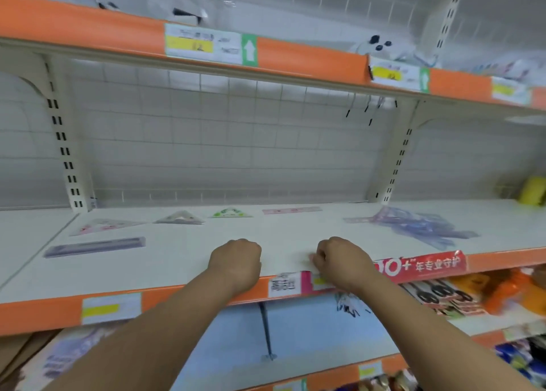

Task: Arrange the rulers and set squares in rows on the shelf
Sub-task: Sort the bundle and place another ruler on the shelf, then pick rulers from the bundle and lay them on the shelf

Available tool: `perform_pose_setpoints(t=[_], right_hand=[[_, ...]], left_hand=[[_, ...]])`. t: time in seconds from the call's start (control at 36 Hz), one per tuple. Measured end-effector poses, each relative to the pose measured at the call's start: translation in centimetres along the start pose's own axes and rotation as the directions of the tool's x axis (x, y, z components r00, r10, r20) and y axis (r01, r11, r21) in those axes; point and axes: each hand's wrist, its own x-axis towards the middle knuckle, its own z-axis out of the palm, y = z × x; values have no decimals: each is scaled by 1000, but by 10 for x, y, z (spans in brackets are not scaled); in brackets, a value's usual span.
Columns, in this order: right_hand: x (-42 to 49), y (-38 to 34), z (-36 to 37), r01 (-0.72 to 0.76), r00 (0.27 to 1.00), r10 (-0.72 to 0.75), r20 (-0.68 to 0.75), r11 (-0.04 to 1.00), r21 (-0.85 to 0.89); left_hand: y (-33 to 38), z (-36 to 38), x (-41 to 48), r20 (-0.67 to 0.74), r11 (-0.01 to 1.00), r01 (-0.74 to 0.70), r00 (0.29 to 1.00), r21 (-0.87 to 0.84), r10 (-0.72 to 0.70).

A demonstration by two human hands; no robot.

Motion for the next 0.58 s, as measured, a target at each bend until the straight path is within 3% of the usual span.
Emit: perform_pose_setpoints(t=[0.28, 0.58], right_hand=[[-18, 117, -14, -1, 1000, 1, 29, 1000, -5], [-1, 192, -18, -38, 999, 38, 18, 999, 36]], left_hand=[[114, 10, 25, 0, 1000, -19, 1000, -5, 19], [176, 11, 73, 0, 997, -73, 997, 1, 73]])
